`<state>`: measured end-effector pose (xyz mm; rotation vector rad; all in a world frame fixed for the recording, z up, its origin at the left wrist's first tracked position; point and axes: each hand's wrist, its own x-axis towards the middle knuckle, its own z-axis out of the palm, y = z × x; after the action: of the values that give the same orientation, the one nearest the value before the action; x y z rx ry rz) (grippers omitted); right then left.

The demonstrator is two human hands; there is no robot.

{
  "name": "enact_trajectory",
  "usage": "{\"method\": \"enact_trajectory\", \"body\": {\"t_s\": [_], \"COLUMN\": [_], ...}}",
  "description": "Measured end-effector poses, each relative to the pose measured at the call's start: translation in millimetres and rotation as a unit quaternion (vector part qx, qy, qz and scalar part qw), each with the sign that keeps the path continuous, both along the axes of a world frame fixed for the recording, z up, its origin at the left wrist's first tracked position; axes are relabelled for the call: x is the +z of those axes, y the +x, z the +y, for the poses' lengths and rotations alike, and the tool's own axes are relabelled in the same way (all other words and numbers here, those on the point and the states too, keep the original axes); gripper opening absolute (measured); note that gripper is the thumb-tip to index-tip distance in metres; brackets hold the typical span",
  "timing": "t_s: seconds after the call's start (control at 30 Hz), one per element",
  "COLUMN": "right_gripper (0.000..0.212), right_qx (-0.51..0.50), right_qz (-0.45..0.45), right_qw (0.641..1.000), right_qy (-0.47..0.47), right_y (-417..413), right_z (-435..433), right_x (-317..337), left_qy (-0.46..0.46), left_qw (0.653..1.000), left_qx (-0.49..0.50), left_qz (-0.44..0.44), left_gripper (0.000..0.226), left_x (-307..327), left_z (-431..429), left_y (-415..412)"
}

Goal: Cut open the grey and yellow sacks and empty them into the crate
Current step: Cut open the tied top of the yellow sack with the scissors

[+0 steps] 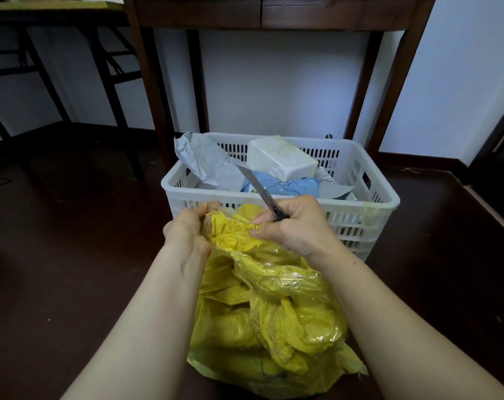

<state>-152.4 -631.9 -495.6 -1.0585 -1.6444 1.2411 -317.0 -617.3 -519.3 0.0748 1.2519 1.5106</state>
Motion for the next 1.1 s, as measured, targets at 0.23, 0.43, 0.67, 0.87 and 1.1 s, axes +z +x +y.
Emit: {"method": "enact_trajectory", "body": {"t_s": [0.23,0.43,0.67,0.87,1.1], "right_gripper": [0.019,0.019,0.035,0.02,0.025], "right_qx": [-0.012,-0.112,-0.085,-0.091,-0.147], "right_qz": [-0.035,0.01,-0.074,0.001,0.004], "right_qw": [0.998,0.983,0.983,0.981,0.983], "right_qy": [-0.056,-0.143,-0.147,-0.17,-0.113], "right_y": [-2.6,25.0,26.0,24.4,17.0], "right_z": [-0.4,12.9,10.0,14.9,23.6], "right_x": [-4.5,15.3,19.5,0.2,-7.8], "left_qy": [0.011,0.139,0.145,0.129,0.043], "left_qw": [0.997,0.978,0.981,0.971,0.931], "left_qx": [0.057,0.029,-0.125,-0.191,-0.196], "left_qz": [-0.058,0.151,0.037,-0.065,0.304], "left_gripper": [0.028,0.023,0.015,0.091,0.028], "left_x": [-11.9,5.5,30.0,27.8,21.4], "left_z": [-5.7,-10.0,-9.0,-10.4,-10.3], "left_y": [-2.3,24.0,45.2,35.0,39.0]}}
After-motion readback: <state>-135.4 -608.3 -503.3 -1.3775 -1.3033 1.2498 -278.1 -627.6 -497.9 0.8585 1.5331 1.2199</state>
